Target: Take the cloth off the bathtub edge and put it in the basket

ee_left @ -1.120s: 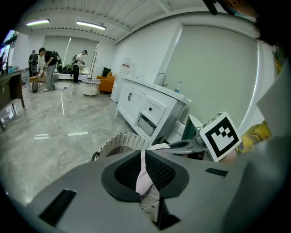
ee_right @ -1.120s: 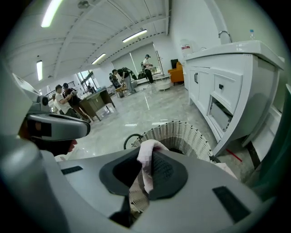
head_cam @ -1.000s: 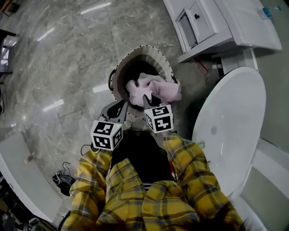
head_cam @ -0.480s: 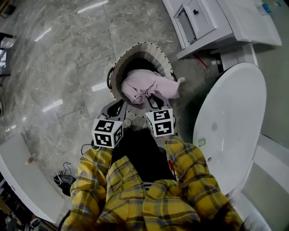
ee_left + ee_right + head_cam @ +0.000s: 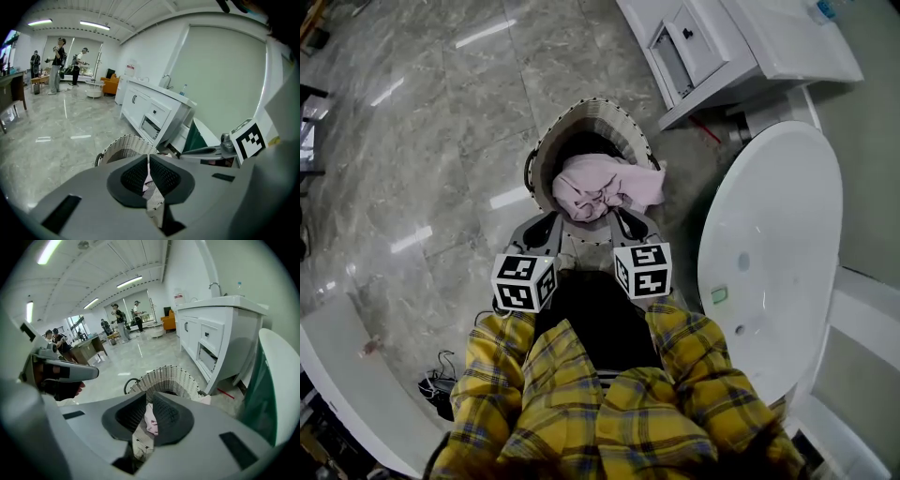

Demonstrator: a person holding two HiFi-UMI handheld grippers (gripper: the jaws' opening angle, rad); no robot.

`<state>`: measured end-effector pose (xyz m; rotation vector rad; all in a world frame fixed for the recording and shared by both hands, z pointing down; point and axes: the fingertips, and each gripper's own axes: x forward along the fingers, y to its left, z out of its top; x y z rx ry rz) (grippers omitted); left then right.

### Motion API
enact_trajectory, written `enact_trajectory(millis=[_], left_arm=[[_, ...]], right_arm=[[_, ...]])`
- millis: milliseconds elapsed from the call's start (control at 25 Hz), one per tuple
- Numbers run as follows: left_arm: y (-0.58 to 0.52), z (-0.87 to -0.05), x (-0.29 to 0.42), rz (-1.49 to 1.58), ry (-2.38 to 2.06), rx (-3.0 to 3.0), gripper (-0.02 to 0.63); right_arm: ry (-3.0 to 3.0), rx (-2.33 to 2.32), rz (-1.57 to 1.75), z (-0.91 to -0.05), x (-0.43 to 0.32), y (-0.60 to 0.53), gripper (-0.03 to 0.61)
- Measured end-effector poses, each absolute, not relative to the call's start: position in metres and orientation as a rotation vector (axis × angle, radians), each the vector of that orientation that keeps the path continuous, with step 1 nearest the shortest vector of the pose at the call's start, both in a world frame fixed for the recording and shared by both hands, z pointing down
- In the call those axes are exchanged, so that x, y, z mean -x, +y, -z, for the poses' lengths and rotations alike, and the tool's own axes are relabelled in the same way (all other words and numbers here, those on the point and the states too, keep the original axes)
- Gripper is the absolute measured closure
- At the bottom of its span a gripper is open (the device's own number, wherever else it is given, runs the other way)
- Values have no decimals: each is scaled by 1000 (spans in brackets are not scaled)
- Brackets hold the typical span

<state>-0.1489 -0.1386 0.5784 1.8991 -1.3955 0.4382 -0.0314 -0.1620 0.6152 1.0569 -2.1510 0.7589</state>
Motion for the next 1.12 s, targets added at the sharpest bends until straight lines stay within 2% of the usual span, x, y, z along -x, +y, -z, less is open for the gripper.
enact_trajectory(millis=[1120], left_arm=[[-129,-453,153,-307,-1498,-2022,591]], right_arm=[[-2322,-1271,-709,-468,-4,-138,549]])
